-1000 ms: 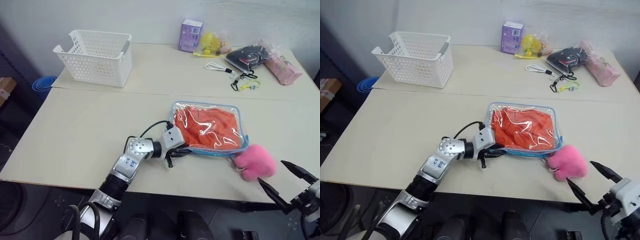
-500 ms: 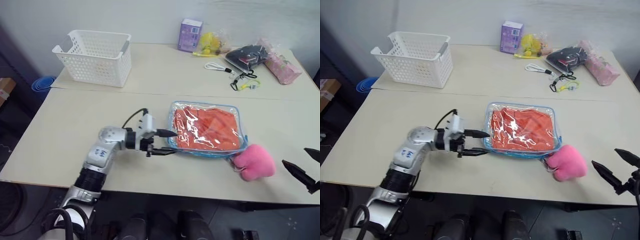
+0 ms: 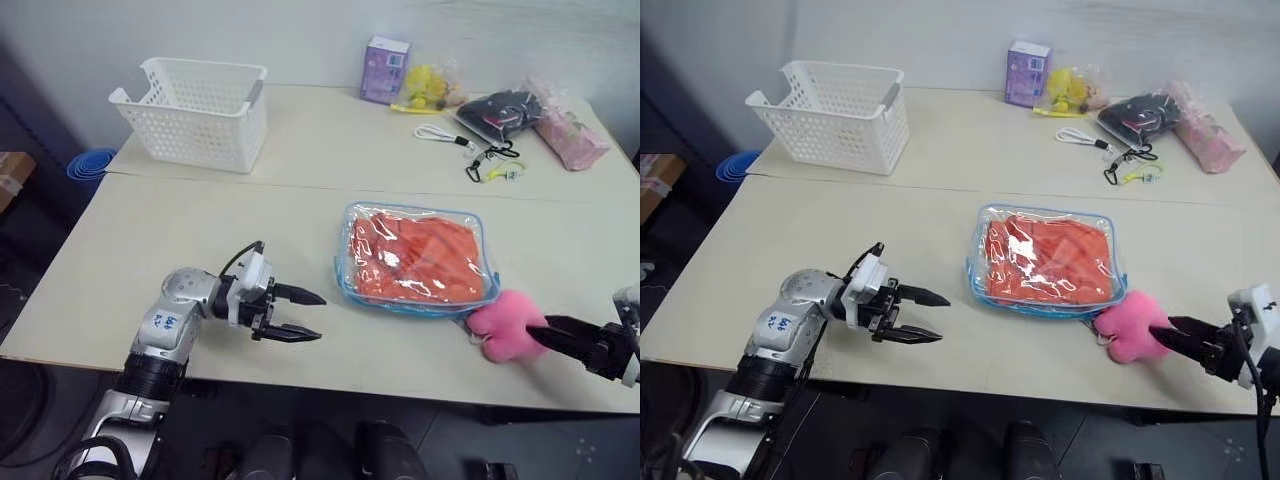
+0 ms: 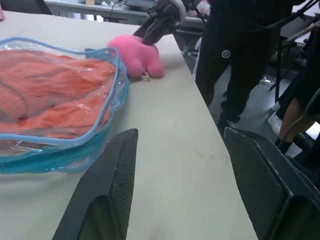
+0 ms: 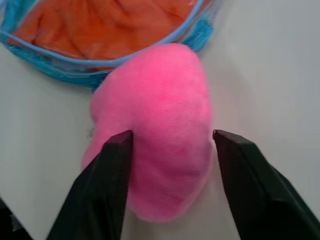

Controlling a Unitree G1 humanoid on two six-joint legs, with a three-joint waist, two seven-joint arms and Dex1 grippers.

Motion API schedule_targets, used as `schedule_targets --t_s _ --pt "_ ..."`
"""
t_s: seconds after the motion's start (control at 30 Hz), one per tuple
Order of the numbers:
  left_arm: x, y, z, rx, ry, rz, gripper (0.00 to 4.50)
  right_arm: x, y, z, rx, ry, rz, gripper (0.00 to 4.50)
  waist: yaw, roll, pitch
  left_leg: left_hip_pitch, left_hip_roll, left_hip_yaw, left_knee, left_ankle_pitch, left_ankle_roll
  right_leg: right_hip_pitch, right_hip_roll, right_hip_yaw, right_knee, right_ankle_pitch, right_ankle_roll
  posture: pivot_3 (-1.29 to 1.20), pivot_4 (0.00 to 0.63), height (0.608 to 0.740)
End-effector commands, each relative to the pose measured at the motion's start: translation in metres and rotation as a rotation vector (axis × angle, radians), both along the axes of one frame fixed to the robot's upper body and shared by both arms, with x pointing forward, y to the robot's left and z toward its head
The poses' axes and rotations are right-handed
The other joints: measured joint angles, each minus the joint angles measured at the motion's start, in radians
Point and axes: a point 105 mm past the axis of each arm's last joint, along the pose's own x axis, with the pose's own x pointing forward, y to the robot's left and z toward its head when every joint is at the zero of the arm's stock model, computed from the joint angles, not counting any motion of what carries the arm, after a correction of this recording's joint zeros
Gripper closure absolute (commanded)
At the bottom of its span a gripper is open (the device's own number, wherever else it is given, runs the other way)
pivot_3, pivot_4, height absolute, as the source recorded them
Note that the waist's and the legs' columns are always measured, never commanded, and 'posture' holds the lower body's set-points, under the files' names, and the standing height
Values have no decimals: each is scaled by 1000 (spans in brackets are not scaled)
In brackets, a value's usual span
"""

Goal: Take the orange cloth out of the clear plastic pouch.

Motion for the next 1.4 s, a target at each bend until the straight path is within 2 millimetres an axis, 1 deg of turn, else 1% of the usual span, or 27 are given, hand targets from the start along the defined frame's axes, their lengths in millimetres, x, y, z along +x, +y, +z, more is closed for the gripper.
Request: schedule_targets --t_s 0.03,0.1,0.17,0.23,0.27,0.33,0.37,0.47,0.5,0.6,0.63,0.67,0.7,0.73,0.77,0.83,0.93,1.0,1.07,1.13,1.23,1.27,1.3,1.37,1.4 --pt "-4 -1 6 -41 -19 17 1597 -5 8 23 -9 -123 63 3272 -1 0 0 0 0 0 0 0 0 0 0 0 0 0 0 0 150 740" --pt "-5 0 4 -47 -7 35 1597 -8 14 39 -51 -239 92 3961 -3 0 0 0 0 0 -1 0 0 -1 0 0 0 0 0 0 150 740" --pt "-5 3 2 -51 0 62 1597 -12 27 55 -94 -350 129 4475 -5 0 0 0 0 0 -1 0 -1 -2 1 0 1 0 0 0 150 740" --pt "-5 4 0 -52 4 78 1597 -16 36 62 -125 -400 152 4475 -3 0 0 0 0 0 -1 0 -1 -2 1 0 1 0 0 0 150 740" --pt "-5 5 -1 -50 7 86 1597 -20 44 61 -185 -432 204 4475 -3 0 0 -1 0 0 -1 0 -1 -2 1 0 1 0 0 0 150 740" --pt "-4 5 -4 -51 15 101 1597 -21 63 59 -255 -509 283 4475 -2 0 0 0 0 0 -1 0 -1 -1 1 0 1 0 0 0 150 740" --pt "-4 4 -5 -50 17 103 1597 -20 71 55 -266 -528 307 4475 -3 0 0 0 0 0 -1 0 -1 -1 1 0 1 0 0 0 150 740" --pt "-3 -2 -6 -53 17 100 1597 -15 90 30 -339 -552 406 4475 -3 0 0 0 0 0 -1 0 -1 -1 1 0 1 0 0 0 150 740" --pt "-2 -3 -6 -54 17 99 1597 -13 94 24 -346 -558 419 4475 -3 0 0 0 -1 0 -1 0 -1 -1 0 0 1 0 0 0 150 740" --pt "0 -6 -6 -56 13 93 1597 -1 114 9 -327 -599 458 4475 -4 0 0 0 -1 0 0 0 -1 -2 1 0 2 0 0 0 150 740" --pt "1 -7 -6 -56 12 94 1597 0 120 3 -331 -598 495 4242 -4 0 0 0 -1 0 0 1 -2 -2 1 -1 2 0 0 0 150 740" --pt "2 -7 -6 -54 10 93 1597 2 125 0 -327 -618 515 3963 -4 0 0 0 -1 0 0 1 -2 -2 1 -1 3 0 0 0 150 740" --pt "2 -8 -7 -53 9 93 1597 2 128 -2 -293 -601 526 3700 -4 0 0 0 -1 0 0 1 -2 -2 1 -1 3 0 0 0 150 740" --pt "2 -8 -7 -50 7 92 1597 3 130 -2 -308 -630 550 3374 -5 0 0 0 -1 0 0 1 -2 -2 1 -1 3 0 0 0 150 740" --pt "2 -8 -7 -48 6 91 1597 5 129 1 -302 -639 548 2987 -5 0 0 0 -1 0 0 1 -2 -2 1 -1 3 0 0 0 150 740" --pt "2 -7 -7 -46 4 92 1597 6 124 8 -314 -662 563 2386 -6 0 0 0 -1 0 0 1 -2 -2 1 -1 3 0 0 0 150 740" --pt "2 -5 -8 -39 2 98 1597 -1 114 22 -316 -675 586 1373 -4 0 0 0 0 -1 0 1 -2 -2 1 -1 3 0 0 0 150 740" --pt "3 -2 -9 -35 0 108 1597 -7 104 34 -312 -666 584 724 -1 0 0 0 -1 -1 0 1 -2 -2 1 -1 3 0 0 0 150 740" --pt "3 1 -10 -32 -1 120 1597 -11 87 47 -321 -652 556 37 -1 0 0 0 -1 -2 0 1 -2 -1 0 -2 2 0 0 0 150 740" --pt "3 3 -11 -29 2 127 1597 -15 71 54 -358 -629 544 11 -1 0 0 0 -1 -2 0 1 -1 -1 0 -2 1 0 0 0 150 740" --pt "1 6 -13 -26 6 137 1597 -13 38 57 -446 -575 518 11 -3 0 0 0 0 -2 0 1 -1 0 0 -2 1 0 0 0 150 740" --pt "1 6 -13 -26 6 138 1597 -9 28 55 -486 -570 503 11 -6 0 0 0 0 -2 0 1 -1 0 0 -2 1 0 0 0 150 740" --pt "1 6 -14 -27 7 137 1597 -2 18 50 -573 -575 513 11 -7 0 0 1 0 -1 0 1 -1 0 1 -2 1 0 0 0 150 740" --pt "0 4 -14 -29 7 130 1597 10 8 42 -691 -584 548 11 -11 0 0 1 0 0 0 1 -1 0 1 -1 1 0 0 0 150 740" --pt "-1 2 -13 -30 4 123 1597 21 4 40 -742 -603 535 11 -15 0 0 1 0 0 0 1 -1 0 1 -1 1 0 0 0 150 740"
